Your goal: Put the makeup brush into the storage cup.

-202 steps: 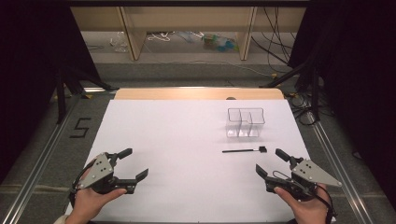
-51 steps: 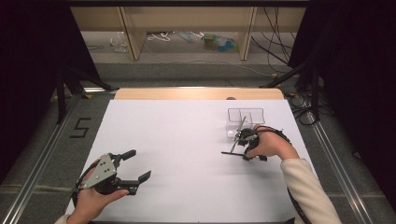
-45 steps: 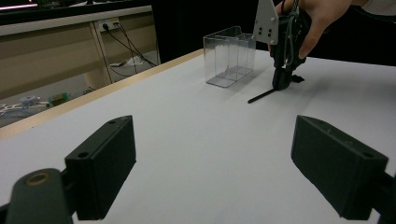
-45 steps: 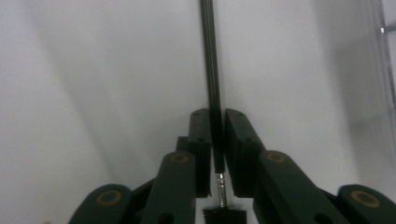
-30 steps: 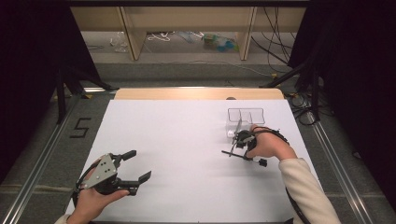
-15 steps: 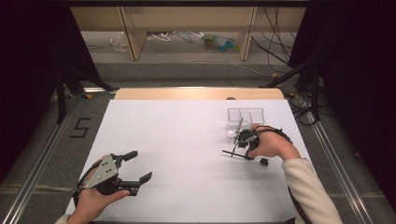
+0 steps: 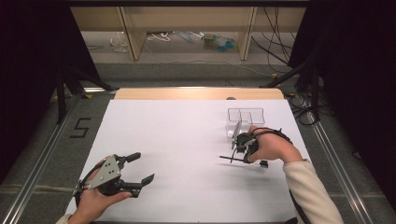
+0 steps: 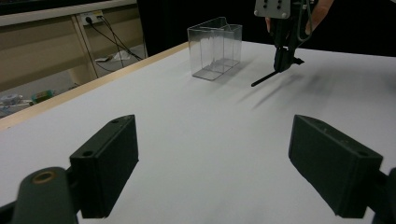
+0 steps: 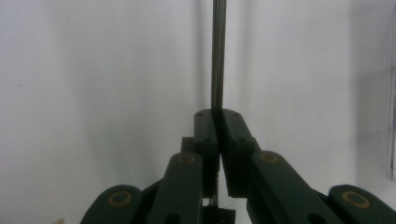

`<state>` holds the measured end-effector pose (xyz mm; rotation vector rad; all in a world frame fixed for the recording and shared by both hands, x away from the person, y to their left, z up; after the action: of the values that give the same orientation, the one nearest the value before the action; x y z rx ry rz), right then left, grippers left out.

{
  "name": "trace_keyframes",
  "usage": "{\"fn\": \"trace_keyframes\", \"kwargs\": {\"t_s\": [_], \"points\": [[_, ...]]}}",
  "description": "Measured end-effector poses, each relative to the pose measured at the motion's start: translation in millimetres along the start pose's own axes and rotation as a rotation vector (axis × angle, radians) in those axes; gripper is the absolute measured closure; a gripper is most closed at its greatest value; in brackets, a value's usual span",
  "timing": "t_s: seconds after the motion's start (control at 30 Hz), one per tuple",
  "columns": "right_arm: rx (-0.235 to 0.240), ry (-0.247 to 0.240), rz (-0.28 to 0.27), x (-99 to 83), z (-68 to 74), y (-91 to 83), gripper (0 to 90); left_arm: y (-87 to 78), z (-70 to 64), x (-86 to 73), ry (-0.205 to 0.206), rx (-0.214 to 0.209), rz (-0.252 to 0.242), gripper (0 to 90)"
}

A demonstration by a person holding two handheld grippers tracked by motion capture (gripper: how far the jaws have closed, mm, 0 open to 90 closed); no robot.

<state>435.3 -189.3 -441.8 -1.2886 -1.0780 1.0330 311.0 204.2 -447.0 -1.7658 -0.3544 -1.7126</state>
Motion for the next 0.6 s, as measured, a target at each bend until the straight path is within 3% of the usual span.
{"fn": "trace_keyframes", "kwargs": {"t_s": [0.07,0.1,0.3,0.6], "points": [[-0.026,-0.042,0.006,0.7,-0.3,-0.7,86.2,1.8,-1.8,-0.1,0.000,-0.012,-0.005,16.1],[-0.010,-0.030,0.016,1.6,2.4,-2.3,86.2,1.3,-2.3,0.1,0.009,-0.008,0.010,16.2],[-0.013,-0.063,0.016,5.3,10.6,-6.8,86.2,3.8,-6.1,0.7,0.019,-0.025,0.019,16.5],[-0.005,-0.081,0.019,10.4,17.8,-9.5,86.1,17.3,-16.6,1.2,0.031,-0.082,0.043,17.2]]}}
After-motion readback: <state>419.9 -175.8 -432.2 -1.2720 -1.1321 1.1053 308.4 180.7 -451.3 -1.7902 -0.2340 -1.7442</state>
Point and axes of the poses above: each handheld gripper's, and its own axes: y roughly forward along the jaws, x roughly out of its top, z roughly to its left, the point moved 2 cm from there along y, roughly forward along the jaws
